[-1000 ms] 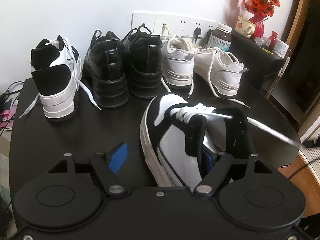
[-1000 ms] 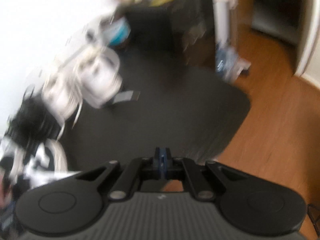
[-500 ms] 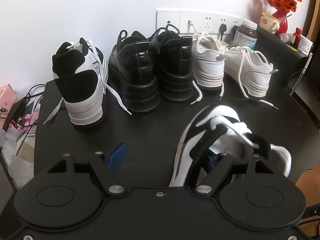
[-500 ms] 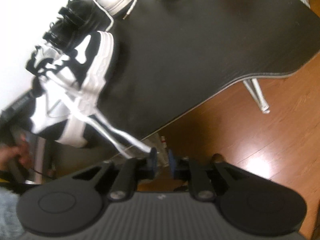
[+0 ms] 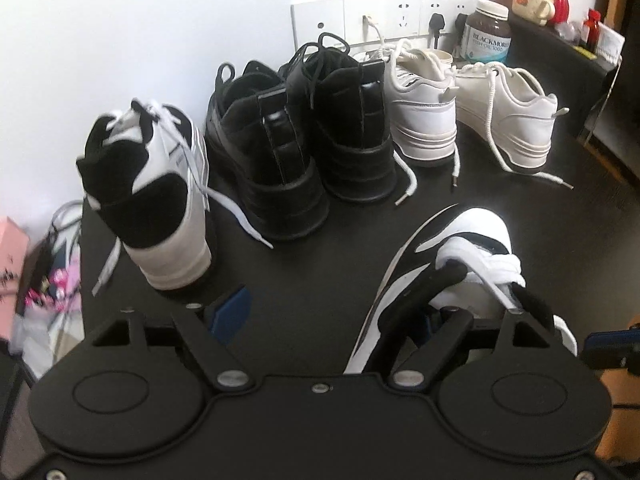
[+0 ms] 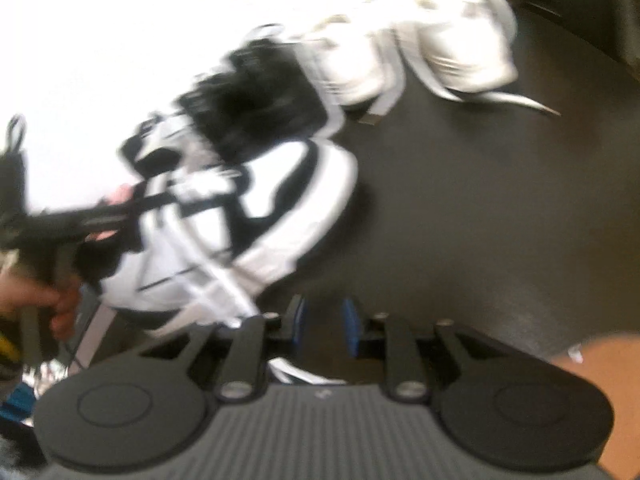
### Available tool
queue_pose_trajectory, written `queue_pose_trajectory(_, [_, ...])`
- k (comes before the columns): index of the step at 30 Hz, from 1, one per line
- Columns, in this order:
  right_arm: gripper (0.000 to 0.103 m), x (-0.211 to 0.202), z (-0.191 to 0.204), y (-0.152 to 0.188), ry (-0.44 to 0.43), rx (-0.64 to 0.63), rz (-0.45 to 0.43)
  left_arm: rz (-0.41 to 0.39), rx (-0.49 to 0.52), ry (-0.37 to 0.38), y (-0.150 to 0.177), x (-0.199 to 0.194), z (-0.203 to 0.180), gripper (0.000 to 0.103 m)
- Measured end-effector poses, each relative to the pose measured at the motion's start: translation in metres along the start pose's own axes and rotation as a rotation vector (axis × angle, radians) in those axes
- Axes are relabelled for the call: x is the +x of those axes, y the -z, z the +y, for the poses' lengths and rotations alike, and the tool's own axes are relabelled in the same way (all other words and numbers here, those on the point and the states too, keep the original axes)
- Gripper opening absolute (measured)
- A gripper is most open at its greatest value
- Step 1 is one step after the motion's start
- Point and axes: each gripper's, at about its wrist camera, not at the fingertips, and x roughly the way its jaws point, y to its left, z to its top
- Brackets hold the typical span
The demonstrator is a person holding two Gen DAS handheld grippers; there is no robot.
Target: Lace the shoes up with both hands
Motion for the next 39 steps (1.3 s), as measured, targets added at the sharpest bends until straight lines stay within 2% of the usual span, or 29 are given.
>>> queue_pose_trajectory(4, [0.027, 0.02, 0.021, -0.003, -0.031, -0.074, -0.004, 0.025, -0.037, 0.018, -0.004, 0.002, 0.003, 0.082])
queue_pose_trajectory(12, [0.027, 0.044, 0.022, -0.006, -0.065, -0.081, 0.057, 0.022, -0.145, 0.076, 0.003, -0.031, 0.006, 0.079])
queue_pose_trajectory(16, [0.029, 0.052, 0.026, -0.004, -0.084, -0.105, 0.089, -0.015, -0.141, 0.077, 0.005, -0.054, -0.001, 0.079])
queue_pose_trajectory(22, [0.03, 0.06, 0.03, 0.001, -0.038, -0.152, 0.106, -0.063, -0.11, 0.056, 0.008, -0.074, -0.011, 0.079])
queue_pose_trajectory(23, [0.028, 0.06, 0.03, 0.002, -0.019, -0.16, 0.101, -0.069, -0.117, 0.05, 0.008, -0.076, -0.01, 0.079])
queue_pose_trajectory(24, [0.015, 0.061, 0.03, 0.002, 0.0, -0.167, 0.095, -0.075, -0.128, 0.044, 0.008, -0.078, -0.008, 0.079])
queue_pose_trajectory(25, [0.006, 0.06, 0.027, 0.001, 0.022, -0.155, 0.084, -0.08, -0.141, 0.042, 0.007, -0.079, -0.006, 0.079])
queue_pose_trajectory(26, [0.004, 0.058, 0.023, -0.001, 0.047, -0.132, 0.07, -0.087, -0.146, 0.04, 0.006, -0.081, -0.004, 0.079])
queue_pose_trajectory(28, [0.004, 0.051, 0.015, -0.005, 0.096, -0.091, 0.027, -0.104, -0.149, 0.036, 0.004, -0.084, -0.002, 0.078])
queue_pose_trajectory(31, [0.004, 0.031, 0.007, -0.013, 0.159, -0.05, -0.084, -0.129, -0.125, 0.043, 0.0, -0.087, -0.009, 0.078])
queue_pose_trajectory(35, [0.004, 0.006, 0.002, -0.026, 0.161, -0.002, -0.218, -0.14, -0.101, 0.099, -0.003, -0.086, -0.026, 0.078])
queue_pose_trajectory(39, [0.004, -0.019, 0.002, -0.034, 0.095, 0.048, -0.318, -0.175, 0.074, 0.09, -0.004, -0.084, -0.062, 0.078])
